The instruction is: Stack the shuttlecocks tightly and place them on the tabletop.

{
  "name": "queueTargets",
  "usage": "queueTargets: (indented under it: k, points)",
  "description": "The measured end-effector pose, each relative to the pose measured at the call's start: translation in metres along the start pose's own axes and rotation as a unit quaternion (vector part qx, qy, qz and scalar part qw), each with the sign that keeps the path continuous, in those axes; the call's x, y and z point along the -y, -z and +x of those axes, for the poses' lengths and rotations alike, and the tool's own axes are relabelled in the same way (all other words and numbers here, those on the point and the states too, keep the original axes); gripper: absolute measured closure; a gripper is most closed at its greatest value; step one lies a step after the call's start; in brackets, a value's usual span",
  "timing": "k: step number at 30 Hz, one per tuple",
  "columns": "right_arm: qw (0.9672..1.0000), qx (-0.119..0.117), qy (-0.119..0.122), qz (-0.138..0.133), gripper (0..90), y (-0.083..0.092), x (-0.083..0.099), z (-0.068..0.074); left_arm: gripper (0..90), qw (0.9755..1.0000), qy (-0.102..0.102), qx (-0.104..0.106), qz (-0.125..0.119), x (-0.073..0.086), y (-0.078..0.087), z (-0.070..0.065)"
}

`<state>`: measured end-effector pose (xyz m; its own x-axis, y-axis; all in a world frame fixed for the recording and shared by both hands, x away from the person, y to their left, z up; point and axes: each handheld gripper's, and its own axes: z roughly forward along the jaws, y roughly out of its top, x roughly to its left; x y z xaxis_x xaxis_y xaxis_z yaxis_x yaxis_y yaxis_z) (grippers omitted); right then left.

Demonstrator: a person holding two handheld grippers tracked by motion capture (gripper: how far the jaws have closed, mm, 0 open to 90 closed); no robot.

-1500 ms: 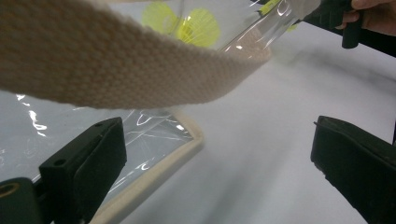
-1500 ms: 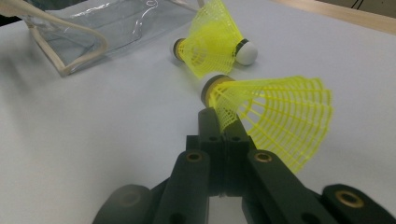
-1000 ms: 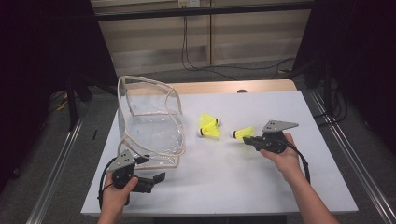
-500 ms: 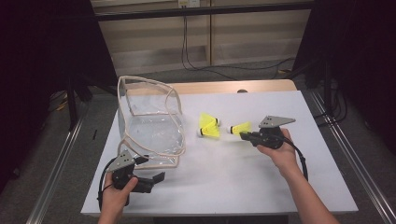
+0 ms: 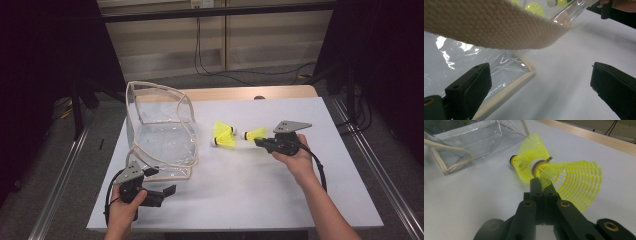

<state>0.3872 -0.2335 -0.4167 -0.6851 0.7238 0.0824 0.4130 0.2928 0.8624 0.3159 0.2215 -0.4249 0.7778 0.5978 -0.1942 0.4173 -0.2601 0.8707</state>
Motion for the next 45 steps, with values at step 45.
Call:
queueTargets:
  k: [45]
  points:
    - [1.0000, 0.001, -0.001, 0.004, 90.0, -0.023, 0.001, -0.005, 3.6, 1.0000, -0.002, 0.001, 0.003, 0.000, -0.001, -0.001]
